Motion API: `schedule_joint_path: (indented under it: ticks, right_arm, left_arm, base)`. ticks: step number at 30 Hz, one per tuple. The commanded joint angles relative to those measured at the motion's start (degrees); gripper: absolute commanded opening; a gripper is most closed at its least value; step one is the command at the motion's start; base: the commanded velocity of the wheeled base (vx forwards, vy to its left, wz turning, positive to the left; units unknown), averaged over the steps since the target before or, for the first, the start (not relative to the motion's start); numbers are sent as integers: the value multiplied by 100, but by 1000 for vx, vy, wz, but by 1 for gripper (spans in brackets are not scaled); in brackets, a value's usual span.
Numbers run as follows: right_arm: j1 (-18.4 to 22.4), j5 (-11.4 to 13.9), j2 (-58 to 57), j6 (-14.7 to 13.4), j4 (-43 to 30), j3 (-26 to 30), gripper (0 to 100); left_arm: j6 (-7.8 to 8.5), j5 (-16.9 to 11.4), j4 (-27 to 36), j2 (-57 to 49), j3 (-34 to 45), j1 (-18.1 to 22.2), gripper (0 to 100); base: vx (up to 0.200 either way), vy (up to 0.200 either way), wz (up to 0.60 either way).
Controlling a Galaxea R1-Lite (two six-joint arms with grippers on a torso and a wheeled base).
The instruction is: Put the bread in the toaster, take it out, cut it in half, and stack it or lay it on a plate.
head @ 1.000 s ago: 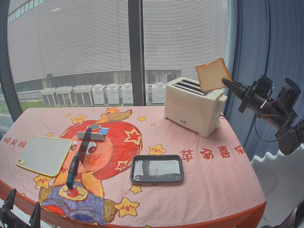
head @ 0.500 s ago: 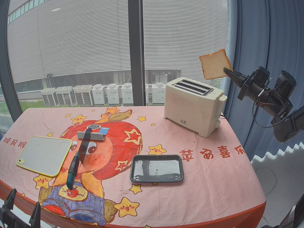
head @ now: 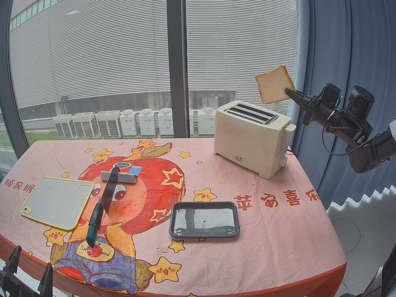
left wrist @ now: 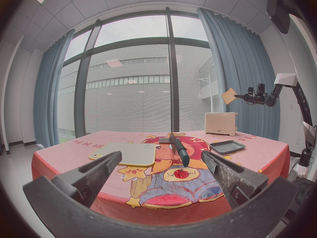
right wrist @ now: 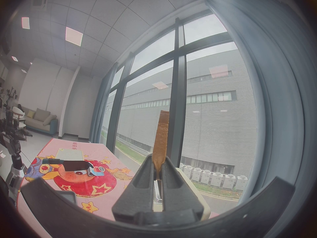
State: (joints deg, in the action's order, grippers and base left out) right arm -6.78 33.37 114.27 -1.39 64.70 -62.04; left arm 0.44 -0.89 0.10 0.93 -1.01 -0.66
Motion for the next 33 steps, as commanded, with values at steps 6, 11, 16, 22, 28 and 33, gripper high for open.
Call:
schedule_joint_path:
  ticks: [6,11,16,22,28,33]
  right_arm:
    - [45,3,77,341,-598,-283,0]
    - [36,3,104,517,-1117,-590,0]
    - [1,12,183,578,-1539,-871,0]
    - [-8,12,447,974,-1864,-1232,0]
    - [-8,12,622,1273,-1873,-1214,0]
    - [-25,12,658,1299,-1873,-1214,0]
  left_arm:
    - [0,1,-1,-84,92,-4,100]
    - [0,1,-1,-84,92,-4,100]
    - [0,1,-1,-84,92,-4,100]
    - [0,1,-1,-84,92,-4,100]
    - [0,1,-1,-84,92,-4,100]
    - [0,1,-1,-84,92,-4,100]
  base:
    - [0,0,0]
    - [0,0,0]
    - [0,0,0]
    - [0,0,0]
    - [0,0,0]
    - [0,0,0]
